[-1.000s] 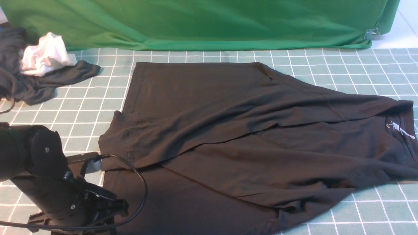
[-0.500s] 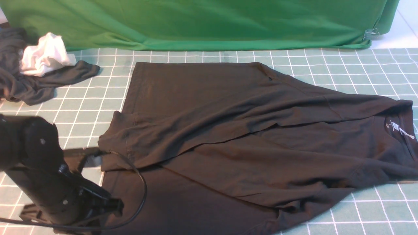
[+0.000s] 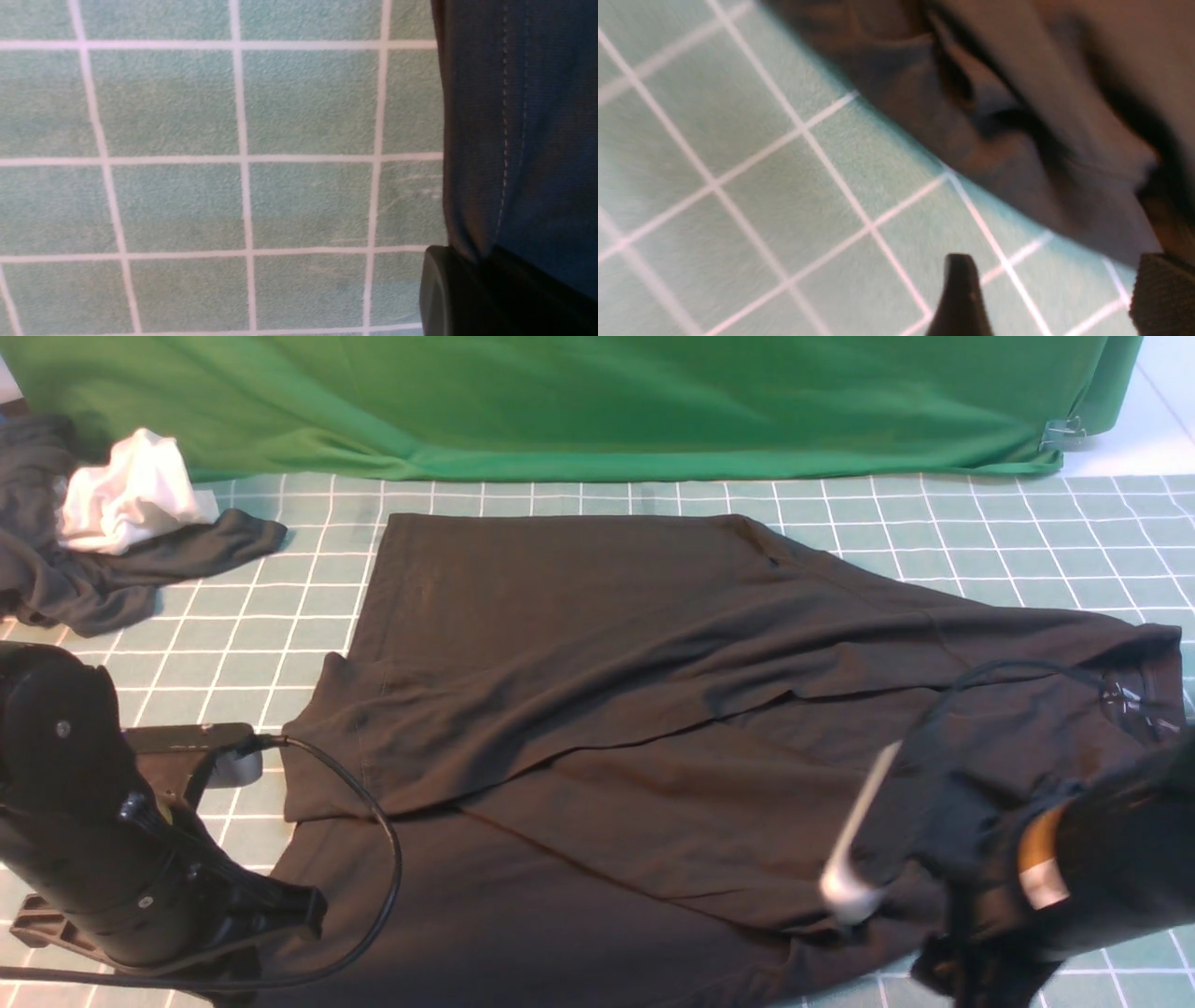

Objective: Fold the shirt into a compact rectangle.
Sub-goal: 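Grasp the near edge of the shirt at its hem and shoulder corners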

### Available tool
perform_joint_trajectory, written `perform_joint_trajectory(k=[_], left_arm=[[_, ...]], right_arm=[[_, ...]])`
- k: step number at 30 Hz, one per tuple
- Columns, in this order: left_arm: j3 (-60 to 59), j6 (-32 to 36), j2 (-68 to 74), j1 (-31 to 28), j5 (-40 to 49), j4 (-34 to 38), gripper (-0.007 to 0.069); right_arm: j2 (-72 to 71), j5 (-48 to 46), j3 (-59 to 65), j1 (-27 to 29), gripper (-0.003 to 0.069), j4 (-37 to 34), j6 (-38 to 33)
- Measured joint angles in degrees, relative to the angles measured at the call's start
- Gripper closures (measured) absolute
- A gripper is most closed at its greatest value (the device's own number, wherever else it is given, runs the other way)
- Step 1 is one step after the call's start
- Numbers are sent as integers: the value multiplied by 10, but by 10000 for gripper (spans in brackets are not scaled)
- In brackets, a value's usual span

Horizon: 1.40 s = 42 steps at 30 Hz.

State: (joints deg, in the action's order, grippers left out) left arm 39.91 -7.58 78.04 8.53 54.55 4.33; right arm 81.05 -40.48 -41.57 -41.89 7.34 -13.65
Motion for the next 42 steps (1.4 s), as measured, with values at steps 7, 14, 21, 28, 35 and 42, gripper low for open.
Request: perform_joint_trajectory(k=[7,14,21,28,35,42], left_arm=[[0,0,0,0,1,-3,612],[0,-2,0,0,-3,-3,612],[0,-12,-1,0,-7,-3,612],[1,-12,-52,0,3,-3,612],[2,-12,-110,0,69,-13,612],[2,-12,-128,0,117,-13,612]], right_arm=[[99,44,-24,-43,160,107,28],[138,59,-27,-45,172,145,26],[153,62,-32,-50,445,159,26],[162,23,-49,-50,601,155,26],[131,-112,-52,-91,605,77,26],[68,-167,-52,-160,605,11,46]])
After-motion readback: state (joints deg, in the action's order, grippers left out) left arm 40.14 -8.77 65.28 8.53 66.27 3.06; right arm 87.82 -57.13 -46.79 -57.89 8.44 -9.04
